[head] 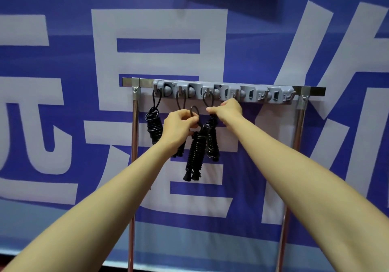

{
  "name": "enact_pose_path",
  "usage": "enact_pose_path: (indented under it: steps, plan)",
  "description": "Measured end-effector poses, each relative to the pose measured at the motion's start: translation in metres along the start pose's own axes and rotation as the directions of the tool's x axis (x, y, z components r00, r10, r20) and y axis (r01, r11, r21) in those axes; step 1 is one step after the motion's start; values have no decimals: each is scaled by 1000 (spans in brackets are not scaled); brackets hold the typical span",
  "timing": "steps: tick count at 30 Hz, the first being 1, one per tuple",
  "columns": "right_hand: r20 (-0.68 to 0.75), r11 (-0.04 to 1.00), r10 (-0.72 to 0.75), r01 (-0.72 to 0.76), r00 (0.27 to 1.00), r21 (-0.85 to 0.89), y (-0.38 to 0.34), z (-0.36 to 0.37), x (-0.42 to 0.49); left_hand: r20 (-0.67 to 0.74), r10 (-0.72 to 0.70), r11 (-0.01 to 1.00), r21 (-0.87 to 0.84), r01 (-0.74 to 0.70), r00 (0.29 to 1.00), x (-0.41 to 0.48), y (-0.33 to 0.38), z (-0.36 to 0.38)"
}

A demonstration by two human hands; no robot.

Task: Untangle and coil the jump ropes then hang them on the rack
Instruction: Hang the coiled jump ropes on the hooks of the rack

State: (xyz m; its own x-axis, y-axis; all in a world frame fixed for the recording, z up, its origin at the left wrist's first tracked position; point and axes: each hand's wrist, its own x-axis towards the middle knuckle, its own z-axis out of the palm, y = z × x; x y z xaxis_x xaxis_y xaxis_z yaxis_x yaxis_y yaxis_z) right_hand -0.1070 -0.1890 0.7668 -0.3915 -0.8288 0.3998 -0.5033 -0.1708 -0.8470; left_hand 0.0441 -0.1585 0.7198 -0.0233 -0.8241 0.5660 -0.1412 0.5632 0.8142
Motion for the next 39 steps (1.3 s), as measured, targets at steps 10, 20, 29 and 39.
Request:
enact_pose_path:
  steps: [10, 20, 29, 39]
  plan:
    - [297, 878, -433, 473, 851, -74, 24, -59, -41, 64, -64, 989, -132, 72, 996, -19, 14, 36]
    - [171, 888, -436, 454, 883, -80, 24, -78, -22, 89, -20, 1000, -18, 21, 996, -31, -13, 80]
    - [-55, 891, -453, 449, 890, -70, 17, -76, 4, 33, 77, 997, -2, -77, 997, -19, -9, 109]
    - [-170, 964, -265, 262, 949, -40, 0, -72, 45, -1, 77, 995, 57, -77, 997, 14, 0, 114]
